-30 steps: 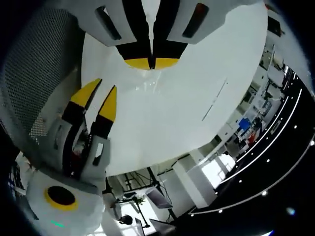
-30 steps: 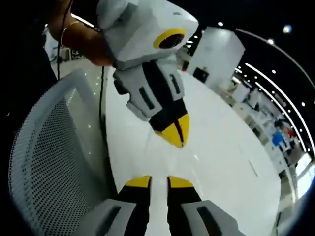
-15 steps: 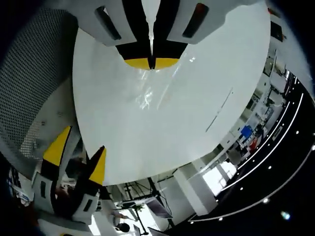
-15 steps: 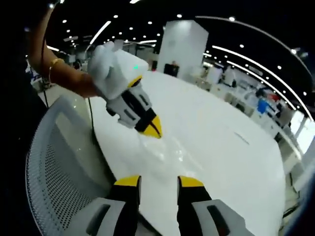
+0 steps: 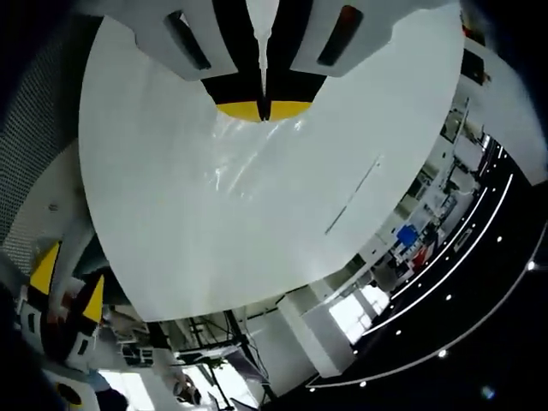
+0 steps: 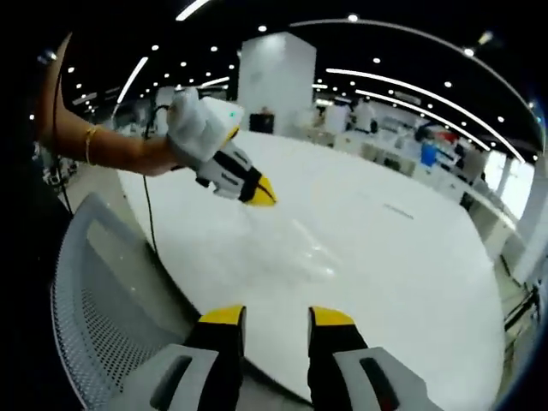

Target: Open the resealable bag by pulling the two sides of the seal apart until the entire bag opening is separated and visibly accessible.

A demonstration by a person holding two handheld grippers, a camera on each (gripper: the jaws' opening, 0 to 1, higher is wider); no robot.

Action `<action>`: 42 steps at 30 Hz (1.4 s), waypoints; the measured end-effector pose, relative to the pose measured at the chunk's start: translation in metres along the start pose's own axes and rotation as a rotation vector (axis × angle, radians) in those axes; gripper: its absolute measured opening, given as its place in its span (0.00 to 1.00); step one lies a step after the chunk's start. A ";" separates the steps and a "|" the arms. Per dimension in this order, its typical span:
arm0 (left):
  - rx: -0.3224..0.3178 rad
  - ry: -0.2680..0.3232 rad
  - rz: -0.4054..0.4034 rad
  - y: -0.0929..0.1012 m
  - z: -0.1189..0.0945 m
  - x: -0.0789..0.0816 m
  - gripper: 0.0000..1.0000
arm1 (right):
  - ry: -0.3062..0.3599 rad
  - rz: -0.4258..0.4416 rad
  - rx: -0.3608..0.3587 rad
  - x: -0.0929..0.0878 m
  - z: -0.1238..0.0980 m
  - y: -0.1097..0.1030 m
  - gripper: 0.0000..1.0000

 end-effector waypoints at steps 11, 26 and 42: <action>0.117 0.005 0.010 -0.037 0.039 -0.004 0.00 | -0.001 0.033 -0.016 -0.003 -0.002 0.001 0.26; 0.173 -0.017 -0.023 -0.066 0.087 -0.005 0.00 | -0.013 0.078 -0.031 -0.006 0.000 0.004 0.25; 0.004 0.007 -0.022 -0.030 0.103 0.004 0.05 | -0.012 0.092 -0.041 -0.007 0.001 0.004 0.25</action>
Point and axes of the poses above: the point that each gripper's makers call its tool centre point, and the gripper's own axes: z roughly forward along the fingers, y roughly to its right, x roughly out of its top, the point moved 7 cm from there along -z, roughly backward along the fingers, and after that the axes turned 9 degrees about y, right-handed, at the moved point
